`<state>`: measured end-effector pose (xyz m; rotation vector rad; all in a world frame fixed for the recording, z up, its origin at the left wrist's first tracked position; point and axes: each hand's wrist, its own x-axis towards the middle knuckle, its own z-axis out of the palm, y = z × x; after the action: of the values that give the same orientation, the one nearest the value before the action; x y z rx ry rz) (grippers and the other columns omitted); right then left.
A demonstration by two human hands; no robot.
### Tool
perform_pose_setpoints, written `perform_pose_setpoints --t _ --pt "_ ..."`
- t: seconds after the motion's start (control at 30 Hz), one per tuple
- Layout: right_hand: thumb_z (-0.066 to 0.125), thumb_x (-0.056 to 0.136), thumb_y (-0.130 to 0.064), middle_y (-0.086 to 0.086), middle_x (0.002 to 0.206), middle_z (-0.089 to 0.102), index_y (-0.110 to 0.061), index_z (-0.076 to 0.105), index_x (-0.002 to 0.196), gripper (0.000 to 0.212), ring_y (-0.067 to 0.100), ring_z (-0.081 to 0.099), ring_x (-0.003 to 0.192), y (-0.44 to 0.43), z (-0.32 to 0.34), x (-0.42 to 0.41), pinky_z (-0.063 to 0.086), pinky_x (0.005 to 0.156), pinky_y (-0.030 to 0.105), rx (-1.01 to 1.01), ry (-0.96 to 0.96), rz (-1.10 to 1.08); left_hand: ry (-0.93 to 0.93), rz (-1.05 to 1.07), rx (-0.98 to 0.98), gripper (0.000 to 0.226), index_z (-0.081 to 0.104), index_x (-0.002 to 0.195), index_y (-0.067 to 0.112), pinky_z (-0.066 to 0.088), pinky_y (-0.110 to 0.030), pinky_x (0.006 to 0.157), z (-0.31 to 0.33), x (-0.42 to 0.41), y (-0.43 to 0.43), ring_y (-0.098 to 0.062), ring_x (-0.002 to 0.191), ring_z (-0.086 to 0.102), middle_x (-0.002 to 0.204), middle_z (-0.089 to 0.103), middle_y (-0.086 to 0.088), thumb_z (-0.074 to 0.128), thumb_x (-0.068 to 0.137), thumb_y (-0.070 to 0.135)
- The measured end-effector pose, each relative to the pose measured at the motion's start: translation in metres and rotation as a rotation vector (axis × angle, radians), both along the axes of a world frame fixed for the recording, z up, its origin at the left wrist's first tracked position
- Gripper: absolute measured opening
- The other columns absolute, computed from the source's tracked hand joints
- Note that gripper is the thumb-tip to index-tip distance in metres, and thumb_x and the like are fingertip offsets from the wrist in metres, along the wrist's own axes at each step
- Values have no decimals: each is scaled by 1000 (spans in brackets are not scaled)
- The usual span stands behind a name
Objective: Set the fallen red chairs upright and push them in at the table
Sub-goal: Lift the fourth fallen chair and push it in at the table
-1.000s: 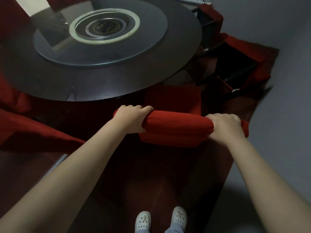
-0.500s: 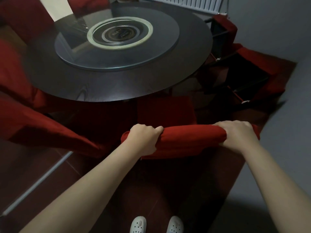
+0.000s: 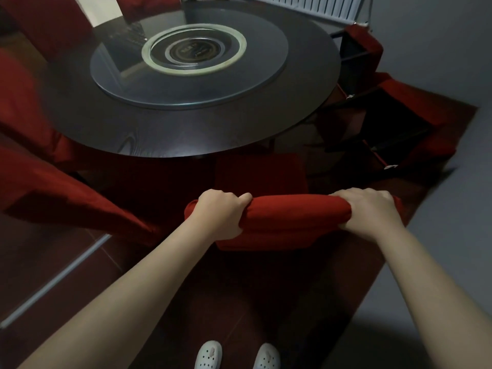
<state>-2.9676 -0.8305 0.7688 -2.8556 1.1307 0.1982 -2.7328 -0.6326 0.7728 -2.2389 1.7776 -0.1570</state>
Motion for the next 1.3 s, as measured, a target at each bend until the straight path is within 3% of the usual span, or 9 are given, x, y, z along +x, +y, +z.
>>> perform_pose_setpoints --t 0.13,0.5,0.67,0.93,1.13,1.2,1.3 --pt "67 68 -47 -14 113 64 -49 53 124 57 20 60 104 5 1 5 40 91 40 3 -15 4 -4 11 -35 63 40 128 27 36 -27 52 -4 5 7 -24 69 64 88 63 2 56 75 57" --pt "69 70 -42 -12 113 63 -45 55 124 56 19 59 104 17 -2 13 38 92 40 -27 -50 8 -3 23 -57 62 43 124 27 32 -27 50 -9 17 20 -22 67 64 87 65 4 54 72 59" --pt "63 73 -41 -15 117 63 -49 52 127 56 18 58 107 16 3 16 38 95 41 -3 10 25 22 67 -49 60 45 119 25 32 -27 52 -6 16 20 -20 67 63 86 64 5 56 71 60" --pt "60 72 -28 -12 98 66 -43 58 116 46 17 62 99 2 23 28 37 94 38 123 188 85 116 46 139 53 51 112 27 35 -28 56 15 19 -1 -22 72 64 77 60 6 61 68 54" --pt "63 67 -28 -7 98 65 -39 62 115 50 22 63 97 -22 47 48 42 79 31 132 203 131 144 58 164 54 53 113 29 38 -28 59 35 35 -25 -24 79 65 89 67 2 63 65 52" --pt "64 64 -28 -6 102 66 -39 62 116 53 23 64 97 -33 54 58 42 73 29 128 211 135 157 72 160 52 54 109 30 37 -28 58 42 44 -34 -24 78 64 85 65 4 64 63 52" --pt "64 62 -27 -8 91 61 -39 63 112 52 22 64 92 -51 66 75 44 68 27 143 236 125 169 114 147 50 55 102 32 31 -27 52 54 58 -49 -23 78 63 73 53 9 65 58 53"
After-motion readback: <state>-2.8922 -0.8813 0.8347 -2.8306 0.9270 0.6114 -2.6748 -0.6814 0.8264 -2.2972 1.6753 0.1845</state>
